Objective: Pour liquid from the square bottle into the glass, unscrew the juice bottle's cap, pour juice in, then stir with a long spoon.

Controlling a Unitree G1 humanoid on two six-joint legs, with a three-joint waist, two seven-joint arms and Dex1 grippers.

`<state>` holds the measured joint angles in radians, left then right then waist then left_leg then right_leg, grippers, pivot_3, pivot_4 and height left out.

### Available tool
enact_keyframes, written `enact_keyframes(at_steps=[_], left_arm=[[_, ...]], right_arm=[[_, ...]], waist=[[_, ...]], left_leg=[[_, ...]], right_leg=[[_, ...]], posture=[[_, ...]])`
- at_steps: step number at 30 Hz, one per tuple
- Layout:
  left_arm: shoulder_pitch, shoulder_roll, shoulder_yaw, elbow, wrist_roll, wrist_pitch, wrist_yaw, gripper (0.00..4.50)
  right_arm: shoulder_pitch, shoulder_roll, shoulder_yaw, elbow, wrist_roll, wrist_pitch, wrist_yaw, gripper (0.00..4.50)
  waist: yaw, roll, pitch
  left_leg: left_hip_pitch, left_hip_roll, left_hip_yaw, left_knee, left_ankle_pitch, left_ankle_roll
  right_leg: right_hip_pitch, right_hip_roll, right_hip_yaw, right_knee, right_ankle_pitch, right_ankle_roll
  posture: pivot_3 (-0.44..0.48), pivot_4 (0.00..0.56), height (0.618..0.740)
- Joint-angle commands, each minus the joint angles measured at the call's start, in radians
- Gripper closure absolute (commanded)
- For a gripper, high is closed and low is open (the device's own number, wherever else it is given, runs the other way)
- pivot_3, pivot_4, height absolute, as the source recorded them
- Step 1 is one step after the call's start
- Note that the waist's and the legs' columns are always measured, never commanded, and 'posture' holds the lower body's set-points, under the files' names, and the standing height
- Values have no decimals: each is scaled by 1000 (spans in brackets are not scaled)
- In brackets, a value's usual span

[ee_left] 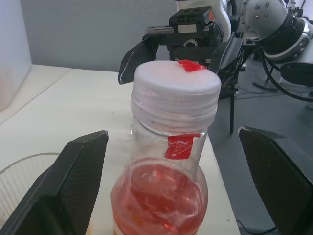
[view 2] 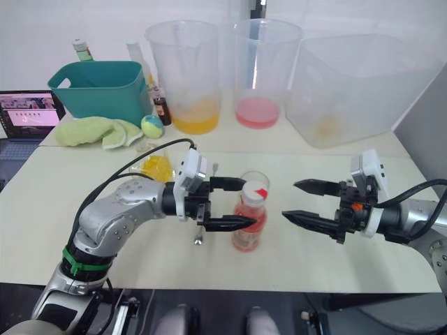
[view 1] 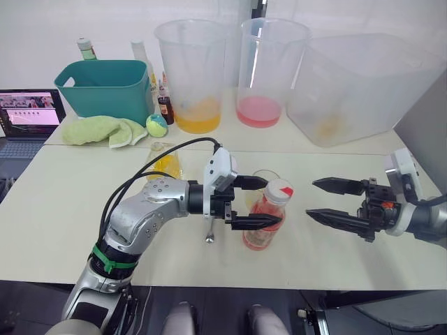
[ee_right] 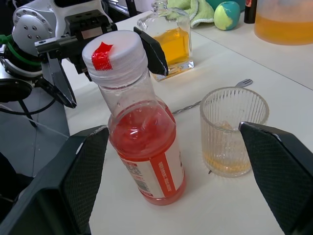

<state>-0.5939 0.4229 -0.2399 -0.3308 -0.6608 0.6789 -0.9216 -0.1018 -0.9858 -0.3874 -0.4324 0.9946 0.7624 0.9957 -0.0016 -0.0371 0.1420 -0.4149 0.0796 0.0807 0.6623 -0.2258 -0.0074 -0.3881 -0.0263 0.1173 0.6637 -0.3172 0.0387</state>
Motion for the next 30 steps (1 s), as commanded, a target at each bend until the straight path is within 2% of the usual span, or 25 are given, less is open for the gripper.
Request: enact_keyframes(at_steps=[1, 4, 5, 6, 10, 12, 14, 17, 23, 28, 30], left_arm=[[-30, -26, -3, 10, 6, -5, 2, 0], [-39, -50, -9, 29, 18, -10, 5, 0], [-39, -52, -16, 31, 24, -11, 0, 538], [-38, -51, -23, 33, 30, -11, -6, 723], [-37, -54, -38, 40, 44, -17, -28, 2145], [-38, -57, -38, 45, 46, -20, -32, 2744], [-37, -60, -35, 51, 53, -26, -38, 3149], [-37, -60, -31, 60, 61, -41, -49, 3262], [-19, -28, -29, 87, 111, -157, -132, 3263], [-11, -14, -34, 110, 153, -242, -184, 3267], [-16, -17, -36, 119, 162, -255, -194, 3267]], right_arm=[[4, 7, -39, -39, 13, -7, -11, 17], [13, 14, -49, -51, 16, -3, -26, 17], [17, 17, -53, -54, 16, -3, -32, 0], [21, 20, -58, -58, 16, -3, -36, 0], [32, 32, -76, -68, 24, -5, -56, 0], [38, 36, -82, -76, 28, -5, -64, 0], [44, 43, -90, -87, 37, -4, -76, 0], [38, 49, -94, -106, 50, 1, -96, 0], [-32, 79, -47, -216, 177, 42, -244, 0], [-88, 134, 57, -315, 202, 45, -415, 0], [-92, 149, 105, -342, 160, 39, -454, 0]], waist=[[1, 0, 0], [4, 0, 0], [5, 0, 0], [5, 0, 0], [5, 0, 0], [5, 0, 0], [6, 0, 0], [9, 0, 0], [9, 1, 0], [7, 1, 0], [6, 1, 0]], left_leg=[[0, 0, 0, 0, 0, 0], [0, -1, 0, 0, 0, 0], [0, -1, 0, 1, 0, 0], [0, -1, -1, 1, 0, 0], [0, -1, -1, 1, 0, 0], [0, -1, -1, 1, 0, 0], [0, -1, -1, 1, 0, 0], [-1, -1, -2, 1, 0, 0], [-1, -1, -2, 1, 0, 0], [-1, -1, -2, 1, 0, 0], [-1, -1, -3, 1, 0, 0]], right_leg=[[0, 0, 0, 0, 0, 0], [0, 0, 0, 0, 0, 0], [0, 0, 1, 0, 0, 1], [0, 0, 1, 0, 0, 1], [0, 0, 1, 0, 0, 1], [0, 0, 1, 0, 0, 1], [0, 0, 1, 0, 0, 1], [0, 0, 1, 0, 0, 1], [0, 0, 1, 1, 0, 1], [0, 0, 1, 1, 0, 1], [0, 0, 1, 1, 0, 1]], posture=[[0, 150, 730], [0, 150, 730], [0, 150, 730], [0, 150, 730], [0, 150, 730], [0, 150, 730], [0, 150, 730], [0, 150, 730], [0, 150, 730], [0, 150, 730], [0, 150, 730]])
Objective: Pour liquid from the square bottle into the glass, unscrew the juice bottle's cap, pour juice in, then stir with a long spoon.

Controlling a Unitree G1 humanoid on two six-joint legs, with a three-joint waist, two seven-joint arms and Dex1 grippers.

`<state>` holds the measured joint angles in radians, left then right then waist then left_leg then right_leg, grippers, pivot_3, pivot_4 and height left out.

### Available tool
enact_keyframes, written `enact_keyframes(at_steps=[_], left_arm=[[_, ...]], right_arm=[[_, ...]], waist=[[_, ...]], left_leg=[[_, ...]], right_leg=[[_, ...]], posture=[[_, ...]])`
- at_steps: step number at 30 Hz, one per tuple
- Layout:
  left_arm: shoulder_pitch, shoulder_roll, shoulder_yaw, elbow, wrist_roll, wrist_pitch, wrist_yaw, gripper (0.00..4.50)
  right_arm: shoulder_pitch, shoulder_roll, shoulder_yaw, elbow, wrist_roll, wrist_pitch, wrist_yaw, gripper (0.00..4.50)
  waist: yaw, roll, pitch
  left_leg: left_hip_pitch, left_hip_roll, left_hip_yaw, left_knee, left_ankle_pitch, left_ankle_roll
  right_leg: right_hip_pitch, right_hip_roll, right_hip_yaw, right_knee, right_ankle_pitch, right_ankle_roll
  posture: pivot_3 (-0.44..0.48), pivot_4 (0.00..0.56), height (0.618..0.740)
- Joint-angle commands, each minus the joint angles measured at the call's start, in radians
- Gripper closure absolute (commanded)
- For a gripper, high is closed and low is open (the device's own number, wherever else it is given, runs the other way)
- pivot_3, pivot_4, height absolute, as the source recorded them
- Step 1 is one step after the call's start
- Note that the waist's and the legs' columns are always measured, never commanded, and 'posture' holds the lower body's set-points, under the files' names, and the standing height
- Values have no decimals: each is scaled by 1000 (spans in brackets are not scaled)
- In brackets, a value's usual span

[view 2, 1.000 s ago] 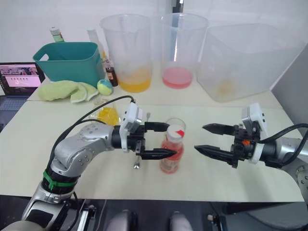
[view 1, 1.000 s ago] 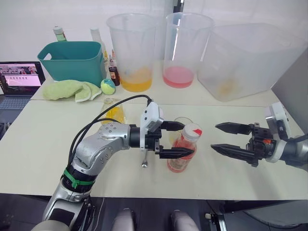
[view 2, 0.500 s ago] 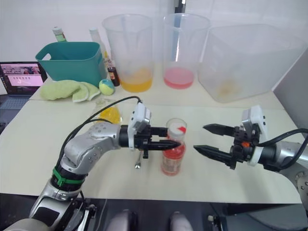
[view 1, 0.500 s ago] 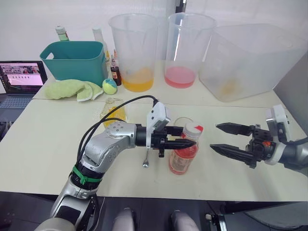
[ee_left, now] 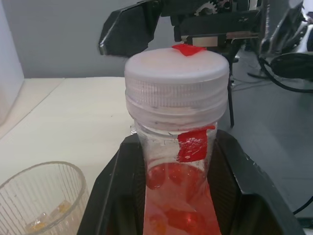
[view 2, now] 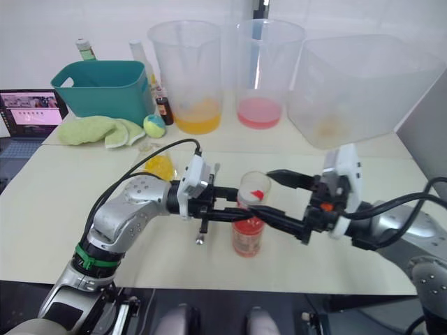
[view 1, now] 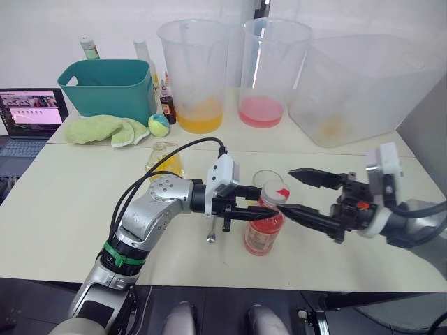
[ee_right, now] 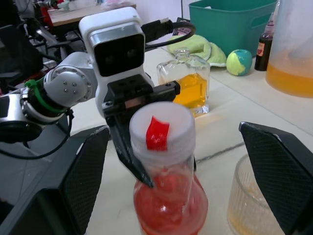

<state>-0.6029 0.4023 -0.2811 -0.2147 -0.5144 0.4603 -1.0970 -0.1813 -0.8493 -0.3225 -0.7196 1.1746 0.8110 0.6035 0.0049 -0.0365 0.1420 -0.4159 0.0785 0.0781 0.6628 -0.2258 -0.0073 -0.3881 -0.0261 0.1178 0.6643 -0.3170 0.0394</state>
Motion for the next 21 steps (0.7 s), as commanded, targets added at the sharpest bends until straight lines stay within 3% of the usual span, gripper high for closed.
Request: enact_keyframes(at_steps=[1, 9, 17, 21], left_arm=[[-11, 1, 4, 8, 19, -41, -21, 3267], [-31, -8, -8, 30, 40, -61, -35, 3267], [-43, -22, -11, 39, 50, -52, -35, 3269], [-44, -20, -11, 39, 48, -48, -39, 3269]], right_arm=[[-15, 19, 55, -58, -34, -13, -75, 0], [-22, 33, 56, -59, -9, -24, -130, 0], [-26, 30, 48, -65, 11, -28, -156, 2553], [-30, 34, 49, -64, 7, -35, -161, 2710]], waist=[[-1, 0, 0], [-3, 0, 0], [-5, 0, 0], [-5, 0, 0]], left_leg=[[0, 0, 0, 0, 0, 0], [0, 0, 0, 0, 0, 0], [0, 0, -1, 0, 0, 0], [-1, 0, -1, 0, 0, 0]], right_leg=[[0, 0, 0, 0, 0, 0], [0, 0, 0, 0, 0, 0], [0, 0, 0, 0, 0, 0], [0, 0, 0, 0, 0, 0]], posture=[[0, 150, 730], [0, 150, 730], [0, 150, 730], [0, 150, 730]])
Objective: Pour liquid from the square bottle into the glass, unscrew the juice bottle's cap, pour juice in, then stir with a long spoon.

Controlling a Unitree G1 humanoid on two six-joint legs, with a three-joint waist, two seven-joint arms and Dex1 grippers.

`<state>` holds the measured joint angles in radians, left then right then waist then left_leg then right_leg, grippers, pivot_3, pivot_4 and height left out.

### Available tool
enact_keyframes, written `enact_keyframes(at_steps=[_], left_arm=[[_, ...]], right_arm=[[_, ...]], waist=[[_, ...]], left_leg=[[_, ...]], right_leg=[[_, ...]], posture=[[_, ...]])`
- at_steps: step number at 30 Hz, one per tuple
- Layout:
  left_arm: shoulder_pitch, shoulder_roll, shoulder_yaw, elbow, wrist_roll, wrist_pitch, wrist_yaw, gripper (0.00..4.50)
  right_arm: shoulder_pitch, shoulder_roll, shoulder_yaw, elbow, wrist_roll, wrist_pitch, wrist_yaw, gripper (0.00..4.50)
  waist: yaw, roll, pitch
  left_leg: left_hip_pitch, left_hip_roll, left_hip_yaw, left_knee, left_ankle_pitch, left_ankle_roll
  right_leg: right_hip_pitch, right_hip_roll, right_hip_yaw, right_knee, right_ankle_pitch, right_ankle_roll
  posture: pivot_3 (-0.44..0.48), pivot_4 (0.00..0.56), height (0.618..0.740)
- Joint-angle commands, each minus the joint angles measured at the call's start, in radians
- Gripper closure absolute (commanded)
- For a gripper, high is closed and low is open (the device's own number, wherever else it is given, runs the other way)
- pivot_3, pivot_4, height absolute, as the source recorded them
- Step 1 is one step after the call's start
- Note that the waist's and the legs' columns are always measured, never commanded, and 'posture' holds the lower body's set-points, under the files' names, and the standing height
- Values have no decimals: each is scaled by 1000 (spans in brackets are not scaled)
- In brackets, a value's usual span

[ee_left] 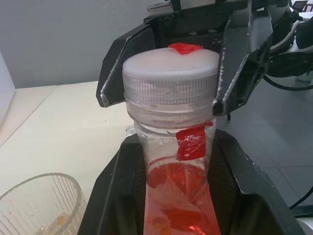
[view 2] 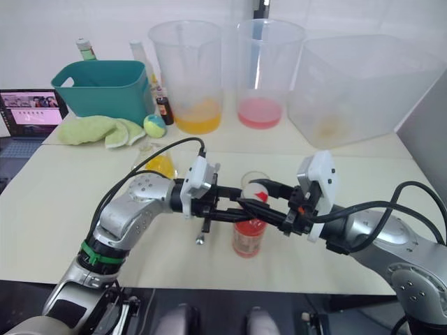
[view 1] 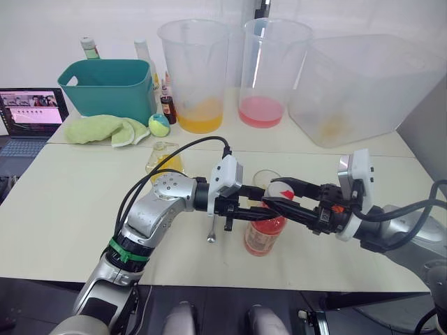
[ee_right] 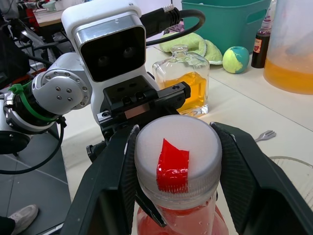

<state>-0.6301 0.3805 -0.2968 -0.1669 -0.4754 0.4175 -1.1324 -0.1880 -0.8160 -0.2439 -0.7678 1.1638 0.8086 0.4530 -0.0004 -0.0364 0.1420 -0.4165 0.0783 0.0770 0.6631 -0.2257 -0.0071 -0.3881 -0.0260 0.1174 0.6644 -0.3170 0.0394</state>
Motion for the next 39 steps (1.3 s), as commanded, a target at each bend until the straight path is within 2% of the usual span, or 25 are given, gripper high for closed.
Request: enact_keyframes(at_steps=[1, 3, 8, 11, 18, 23, 33, 35, 39], left_arm=[[-16, 3, 4, -10, 8, -5, -6, 3269], [-16, 5, 4, -12, 7, -3, -9, 3269], [-23, 24, 12, -7, 2, 2, -27, 3269], [-22, 39, 10, -8, -1, 5, -44, 3269], [-28, 57, 4, -13, -10, 16, -64, 3269], [-34, 64, 12, -5, -6, 15, -77, 3269], [-45, 50, 8, 10, 5, 0, -91, 3269], [-47, 46, 7, 11, 8, 0, -92, 3269], [-46, 37, 3, 6, 10, 0, -91, 3269]], right_arm=[[-26, 3, -29, -15, 18, -35, -11, 2710], [-33, 5, -25, -7, 11, -40, 1, 2710], [-129, -21, 55, 153, -55, -70, 307, 2710], [-274, -27, 184, 340, -137, -87, 594, 2710], [-526, 33, 361, 638, -334, -166, 941, 2710], [-539, 45, 362, 650, -378, -179, 1010, 2710], [-470, 32, 253, 509, -326, -95, 904, 2710], [-454, 31, 237, 472, -322, -69, 859, 1645], [-428, 36, 186, 416, -279, -25, 770, 342]], waist=[[0, 0, 0], [0, 0, 0], [-7, 0, 0], [-16, 1, 0], [-16, 2, 1], [-5, 2, 1], [-2, 2, 1], [-1, 2, 1], [-1, 2, 1]], left_leg=[[0, 0, 0, 0, 0, 0], [0, 0, 0, 0, 0, 0], [0, 0, 0, 1, 0, 0], [0, 1, 0, 1, 0, 0], [1, 2, 1, 1, 0, 1], [0, 2, 0, 1, 0, 1], [0, 2, 0, 1, 0, 1], [0, 2, 0, 1, 0, 1], [0, 2, 0, 1, 0, 1]], right_leg=[[0, 0, 0, 0, 0, 0], [0, 0, 0, 0, 0, 0], [0, 0, 0, 0, 0, 0], [0, 1, 0, 0, 0, 0], [-1, 3, 0, 1, 0, 0], [-1, 2, -1, 3, 0, -1], [-1, 2, -1, 3, 0, -1], [-1, 2, -1, 3, 0, -1], [-1, 2, -1, 3, 0, -1]], posture=[[0, 150, 730], [0, 150, 730], [0, 150, 730], [0, 150, 730], [0, 150, 730], [0, 150, 730], [0, 150, 730], [0, 150, 730], [0, 150, 730]])
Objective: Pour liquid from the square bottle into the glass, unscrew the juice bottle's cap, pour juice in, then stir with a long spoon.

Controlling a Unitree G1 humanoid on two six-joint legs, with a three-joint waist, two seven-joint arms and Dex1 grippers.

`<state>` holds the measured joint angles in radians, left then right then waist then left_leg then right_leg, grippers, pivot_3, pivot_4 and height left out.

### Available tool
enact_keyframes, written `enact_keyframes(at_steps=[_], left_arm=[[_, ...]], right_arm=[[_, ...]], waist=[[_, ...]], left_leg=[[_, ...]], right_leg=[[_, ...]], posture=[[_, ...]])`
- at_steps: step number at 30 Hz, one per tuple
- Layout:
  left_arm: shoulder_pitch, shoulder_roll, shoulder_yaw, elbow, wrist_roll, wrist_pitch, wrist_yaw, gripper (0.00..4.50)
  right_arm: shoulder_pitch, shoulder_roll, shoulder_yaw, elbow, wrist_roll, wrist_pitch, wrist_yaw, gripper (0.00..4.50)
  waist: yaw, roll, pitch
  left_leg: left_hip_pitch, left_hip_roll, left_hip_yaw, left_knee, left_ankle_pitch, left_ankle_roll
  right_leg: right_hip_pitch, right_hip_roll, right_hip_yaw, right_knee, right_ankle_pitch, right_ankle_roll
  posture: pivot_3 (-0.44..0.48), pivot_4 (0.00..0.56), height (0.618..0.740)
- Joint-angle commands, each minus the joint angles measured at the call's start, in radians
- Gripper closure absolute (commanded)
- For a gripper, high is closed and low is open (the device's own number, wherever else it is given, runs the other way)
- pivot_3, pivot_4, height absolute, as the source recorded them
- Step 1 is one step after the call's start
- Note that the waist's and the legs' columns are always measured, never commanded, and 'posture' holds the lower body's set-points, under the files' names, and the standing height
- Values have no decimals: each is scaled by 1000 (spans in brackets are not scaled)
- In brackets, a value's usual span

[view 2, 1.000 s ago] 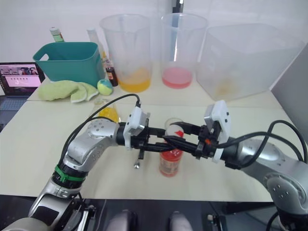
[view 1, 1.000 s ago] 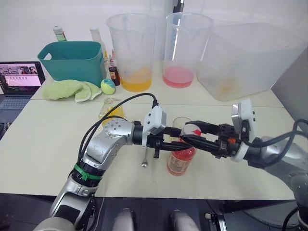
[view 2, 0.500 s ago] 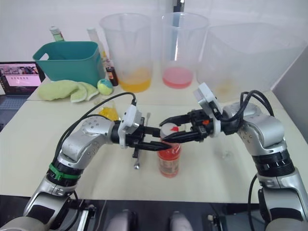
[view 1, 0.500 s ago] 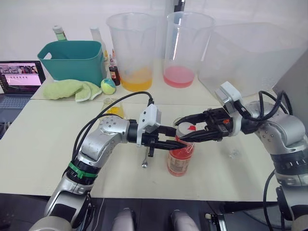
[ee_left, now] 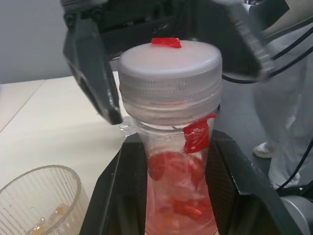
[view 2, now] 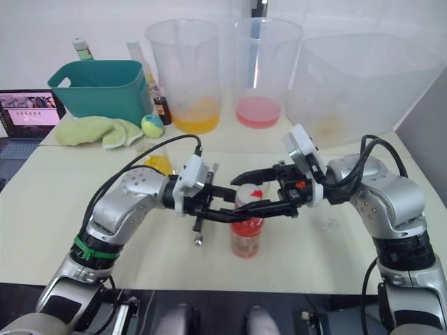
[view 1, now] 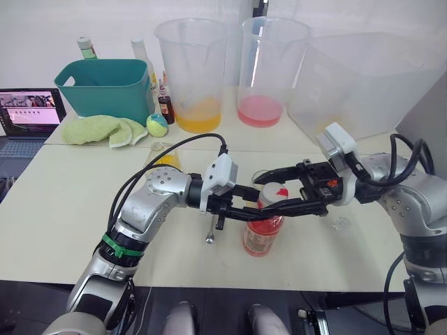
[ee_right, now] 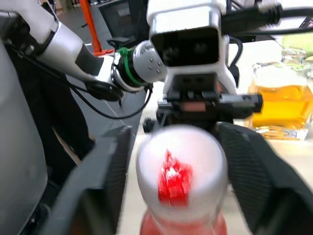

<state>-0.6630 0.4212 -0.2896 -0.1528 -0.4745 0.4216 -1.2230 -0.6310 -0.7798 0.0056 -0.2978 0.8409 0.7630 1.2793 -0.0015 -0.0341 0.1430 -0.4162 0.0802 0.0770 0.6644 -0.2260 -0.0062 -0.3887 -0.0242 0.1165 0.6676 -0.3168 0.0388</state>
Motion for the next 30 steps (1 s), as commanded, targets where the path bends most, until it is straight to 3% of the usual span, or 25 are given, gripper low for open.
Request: enact_keyframes(at_steps=[1, 6, 14, 22, 30], left_arm=[[-13, -5, -5, -9, 9, -4, 0, 3269], [-10, -12, -10, -11, 11, -7, 0, 3269], [34, -13, -15, -5, 20, -48, -7, 3269], [18, -36, -27, 54, 36, -85, -15, 3269], [11, -42, -32, 59, 33, -87, -25, 3269]], right_arm=[[23, 2, -77, -67, 54, 30, -82, 15], [143, 0, -208, -228, 140, 74, -269, 15], [367, 15, -367, -557, 287, 97, -706, 15], [497, 7, -343, -744, 331, 72, -1061, 15], [525, -55, -285, -749, 410, 9, -1221, 15]], waist=[[0, 0, 0], [6, 0, 0], [5, 0, 0], [1, 0, 0], [-4, 0, 0]], left_leg=[[0, 0, 0, 0, 0, 0], [-1, 0, -1, 0, 0, 0], [-3, -1, -4, 0, 0, 0], [-3, -3, -7, 0, 1, -1], [-5, -3, -9, 2, 1, -1]], right_leg=[[0, 0, 0, 0, 0, 0], [0, 0, 0, 0, 0, 0], [0, 0, -1, -1, 0, 0], [1, 0, -1, -2, 0, 0], [1, 0, -2, -2, 0, 1]], posture=[[0, 150, 730], [0, 150, 730], [0, 150, 730], [0, 150, 730], [0, 150, 730]])
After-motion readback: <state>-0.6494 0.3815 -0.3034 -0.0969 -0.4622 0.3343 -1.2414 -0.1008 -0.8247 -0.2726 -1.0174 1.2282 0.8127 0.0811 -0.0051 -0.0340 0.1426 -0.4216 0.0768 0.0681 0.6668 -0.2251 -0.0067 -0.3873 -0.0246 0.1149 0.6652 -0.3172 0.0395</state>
